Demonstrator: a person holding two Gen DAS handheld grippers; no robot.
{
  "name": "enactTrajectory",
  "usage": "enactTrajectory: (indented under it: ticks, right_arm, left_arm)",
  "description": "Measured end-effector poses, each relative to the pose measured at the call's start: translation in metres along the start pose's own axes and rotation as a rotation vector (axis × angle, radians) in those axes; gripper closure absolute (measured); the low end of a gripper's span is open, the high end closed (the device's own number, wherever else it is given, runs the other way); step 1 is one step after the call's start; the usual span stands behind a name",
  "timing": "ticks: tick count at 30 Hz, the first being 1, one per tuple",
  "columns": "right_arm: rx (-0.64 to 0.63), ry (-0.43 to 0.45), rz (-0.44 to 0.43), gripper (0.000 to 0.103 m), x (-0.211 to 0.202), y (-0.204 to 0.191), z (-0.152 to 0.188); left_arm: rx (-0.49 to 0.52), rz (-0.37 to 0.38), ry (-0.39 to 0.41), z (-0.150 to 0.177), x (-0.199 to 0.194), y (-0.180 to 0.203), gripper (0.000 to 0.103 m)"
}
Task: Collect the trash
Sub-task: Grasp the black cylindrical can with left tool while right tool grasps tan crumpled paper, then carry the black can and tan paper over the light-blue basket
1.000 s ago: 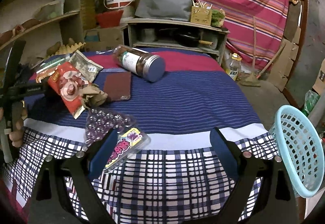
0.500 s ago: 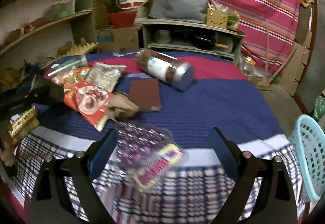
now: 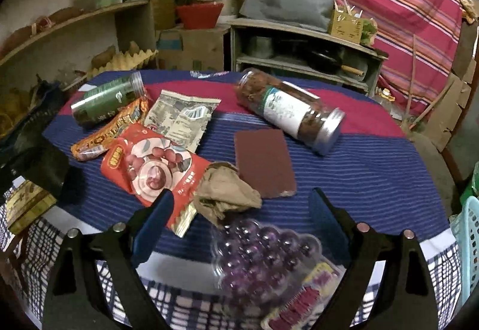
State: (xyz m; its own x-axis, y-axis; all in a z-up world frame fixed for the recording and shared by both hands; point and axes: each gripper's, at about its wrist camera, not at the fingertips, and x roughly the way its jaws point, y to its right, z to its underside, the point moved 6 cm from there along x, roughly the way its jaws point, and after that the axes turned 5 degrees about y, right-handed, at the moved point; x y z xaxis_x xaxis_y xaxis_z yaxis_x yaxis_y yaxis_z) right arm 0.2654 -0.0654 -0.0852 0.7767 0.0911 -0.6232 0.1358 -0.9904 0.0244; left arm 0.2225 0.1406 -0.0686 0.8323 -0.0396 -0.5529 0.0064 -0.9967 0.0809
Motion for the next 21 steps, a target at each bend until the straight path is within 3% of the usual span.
enactTrajectory:
  ticks: [1,4,6,14,21]
  right_arm:
    - [-0.003,-0.009,-0.006,0.02,0.003,-0.001,0.0]
    - [-0.004,-0.042,-0.031,0.044,0.011,-0.004,0.003]
    - [0.001,-0.056,-0.059,0.053,0.013,-0.006,0.007]
    - [-0.011,0.005,-0.061,0.056,-0.009,0.005,0.004]
    - [0.009,0.044,-0.041,0.056,-0.038,0.04,0.006]
  left_arm:
    - [0.001,0.002,-0.001,0.0,0.0,0.0,0.034]
    - [-0.001,0.007,-0.004,0.001,0.001,0.003,0.034]
    - [-0.001,0.007,-0.005,0.0,0.002,0.005,0.034]
    - [0.003,0.016,0.005,-0.004,-0.002,0.018,0.034]
    - [0.036,0.027,0.021,-0.008,-0.007,0.044,0.034]
